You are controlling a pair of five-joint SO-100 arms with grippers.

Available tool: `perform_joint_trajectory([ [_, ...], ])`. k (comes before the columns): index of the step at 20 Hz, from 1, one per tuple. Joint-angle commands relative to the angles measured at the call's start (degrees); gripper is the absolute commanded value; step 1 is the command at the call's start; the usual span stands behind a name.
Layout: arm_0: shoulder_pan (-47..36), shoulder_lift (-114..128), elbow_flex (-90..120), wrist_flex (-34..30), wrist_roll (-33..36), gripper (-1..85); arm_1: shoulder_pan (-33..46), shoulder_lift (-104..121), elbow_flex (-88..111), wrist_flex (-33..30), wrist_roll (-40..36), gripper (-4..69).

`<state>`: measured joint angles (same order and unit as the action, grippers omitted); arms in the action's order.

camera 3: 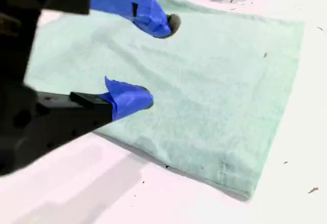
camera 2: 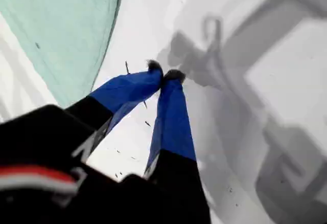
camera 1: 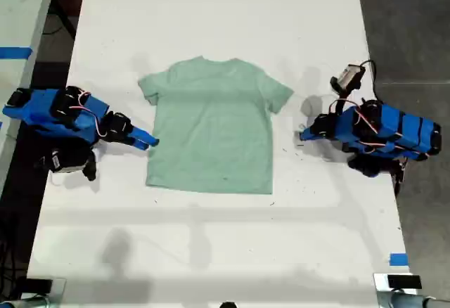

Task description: Fold t shirt

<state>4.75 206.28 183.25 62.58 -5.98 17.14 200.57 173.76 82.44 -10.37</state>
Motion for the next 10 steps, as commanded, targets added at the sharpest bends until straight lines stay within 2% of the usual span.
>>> perform_joint_trajectory([
  [1, 0.8, 0.4, 0.5, -1.2, -0.4, 18.4, 0.2, 0.4, 1.6, -1.4, -1.1, 2.2],
  [4, 0.8, 0.4, 0.5, -1.2, -0.4, 18.4, -0.3, 0.1, -2.8, -1.1, -1.6, 2.2],
  [6, 0.8, 0.4, 0.5, -1.2, -0.4, 18.4, 5.9, -10.9, -15.2, 2.3, -4.5, 2.9],
  [8, 0.8, 0.4, 0.5, -1.2, -0.4, 18.4, 13.1, -39.0, -36.5, 3.3, -12.4, 16.3],
  [10, 0.8, 0.4, 0.5, -1.2, -0.4, 18.4, 18.4, -59.6, -56.1, 5.2, -20.0, 18.8],
])
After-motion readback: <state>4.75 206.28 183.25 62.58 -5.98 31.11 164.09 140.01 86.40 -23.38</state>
